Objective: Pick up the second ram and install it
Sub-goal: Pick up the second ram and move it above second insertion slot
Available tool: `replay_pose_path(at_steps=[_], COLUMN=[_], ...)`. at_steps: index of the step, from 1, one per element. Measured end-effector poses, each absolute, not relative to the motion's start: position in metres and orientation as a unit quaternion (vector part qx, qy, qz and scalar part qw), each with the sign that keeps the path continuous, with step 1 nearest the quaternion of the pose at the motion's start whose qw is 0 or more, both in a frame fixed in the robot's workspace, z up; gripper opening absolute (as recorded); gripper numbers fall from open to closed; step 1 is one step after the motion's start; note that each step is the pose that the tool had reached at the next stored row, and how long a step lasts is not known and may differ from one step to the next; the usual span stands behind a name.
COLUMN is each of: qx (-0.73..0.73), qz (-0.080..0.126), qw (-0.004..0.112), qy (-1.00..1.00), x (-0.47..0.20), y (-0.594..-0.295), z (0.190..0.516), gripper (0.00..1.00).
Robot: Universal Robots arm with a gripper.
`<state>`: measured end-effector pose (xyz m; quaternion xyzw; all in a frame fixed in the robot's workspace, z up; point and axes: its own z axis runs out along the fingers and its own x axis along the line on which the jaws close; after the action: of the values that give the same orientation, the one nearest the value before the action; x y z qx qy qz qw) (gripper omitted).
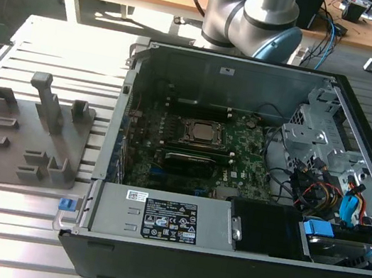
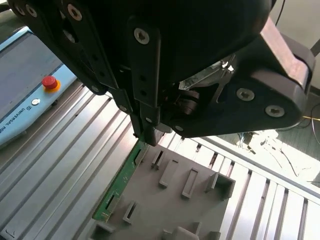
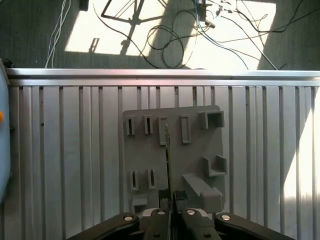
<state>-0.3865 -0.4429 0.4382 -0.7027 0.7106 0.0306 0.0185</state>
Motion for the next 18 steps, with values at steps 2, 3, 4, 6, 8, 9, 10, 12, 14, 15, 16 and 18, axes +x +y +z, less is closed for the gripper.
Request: replay_pose_path(at_steps=[2, 3, 4, 6, 8, 9, 10, 12, 14, 15, 16, 18], qx=[-0.703, -0.703, -0.703, -0.703, -0.703, -0.703, -0.703, -0.703, -0.703, -0.703, -0.703, -0.703], qz=[0.031, 0.031, 0.031, 0.031, 0.031, 0.032, 0.032, 0.032, 0.032, 0.032, 0.032, 0.032], qw=[0.019, 0.018, 0.019, 0.018, 0.018, 0.017, 0.017, 0.017, 0.017, 0.017, 0.017, 0.016], qy=[0.711, 0.711, 0.711, 0.711, 0.711, 0.711, 0.711, 0.711, 0.711, 0.711, 0.711, 0.711], x=[-0.385, -0.384, -0.384, -0.378, -0.369, -0.359, -0.350, -0.334, -0.317, -0.306, -0.299, -0.283], y=[-0.443, -0.443, -0.443, -0.443, -0.443, -0.442, -0.442, -0.442, -0.442, -0.442, -0.442, -0.441], z=[0.433, 0.430, 0.427, 0.419, 0.416, 0.414, 0.414, 0.413, 0.413, 0.413, 0.413, 0.413], gripper=[0.14, 0.14, 0.14, 0.14, 0.14, 0.14, 0.14, 0.14, 0.14, 0.14, 0.14, 0.14])
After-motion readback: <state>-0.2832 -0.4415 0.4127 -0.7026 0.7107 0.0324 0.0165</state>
